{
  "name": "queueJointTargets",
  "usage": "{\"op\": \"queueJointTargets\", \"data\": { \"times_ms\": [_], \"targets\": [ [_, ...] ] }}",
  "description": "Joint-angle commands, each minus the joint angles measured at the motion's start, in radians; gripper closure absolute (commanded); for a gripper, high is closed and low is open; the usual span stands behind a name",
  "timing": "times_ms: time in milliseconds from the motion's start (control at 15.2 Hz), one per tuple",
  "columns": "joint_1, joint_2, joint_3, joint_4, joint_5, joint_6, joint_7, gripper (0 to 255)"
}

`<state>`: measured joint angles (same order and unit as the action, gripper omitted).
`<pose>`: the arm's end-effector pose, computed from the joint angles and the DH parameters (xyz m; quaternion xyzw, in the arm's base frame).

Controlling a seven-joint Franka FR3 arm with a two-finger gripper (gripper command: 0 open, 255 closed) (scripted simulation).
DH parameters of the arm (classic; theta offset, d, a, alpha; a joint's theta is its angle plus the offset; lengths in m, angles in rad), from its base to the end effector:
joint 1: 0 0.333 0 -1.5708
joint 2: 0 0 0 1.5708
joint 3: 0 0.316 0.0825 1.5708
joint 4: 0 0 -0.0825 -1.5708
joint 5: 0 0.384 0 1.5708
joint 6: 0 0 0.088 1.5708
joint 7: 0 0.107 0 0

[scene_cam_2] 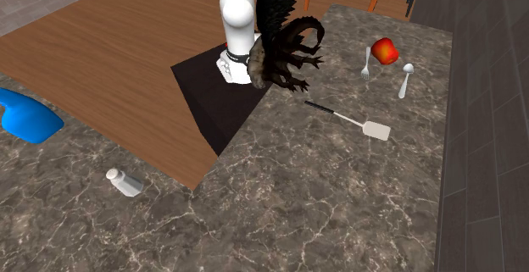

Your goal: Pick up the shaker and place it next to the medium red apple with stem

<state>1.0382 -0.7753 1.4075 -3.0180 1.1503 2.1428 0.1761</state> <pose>-0.1192 0.2198 0.1961 0.8426 0.5270 -0.0409 0.1037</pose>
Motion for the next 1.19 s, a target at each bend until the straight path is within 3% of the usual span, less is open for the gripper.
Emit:
{"op": "queueJointTargets", "data": {
  "times_ms": [0, 528, 1122],
  "targets": [
    [0.000, 0.000, 0.000, 0.000, 0.000, 0.000, 0.000, 255],
    [0.132, -0.151, -0.213, -0.009, -0.137, -0.177, 0.057, 255],
    [0.180, -0.298, -0.385, 0.019, -0.276, -0.360, 0.086, 255]
  ]
}}
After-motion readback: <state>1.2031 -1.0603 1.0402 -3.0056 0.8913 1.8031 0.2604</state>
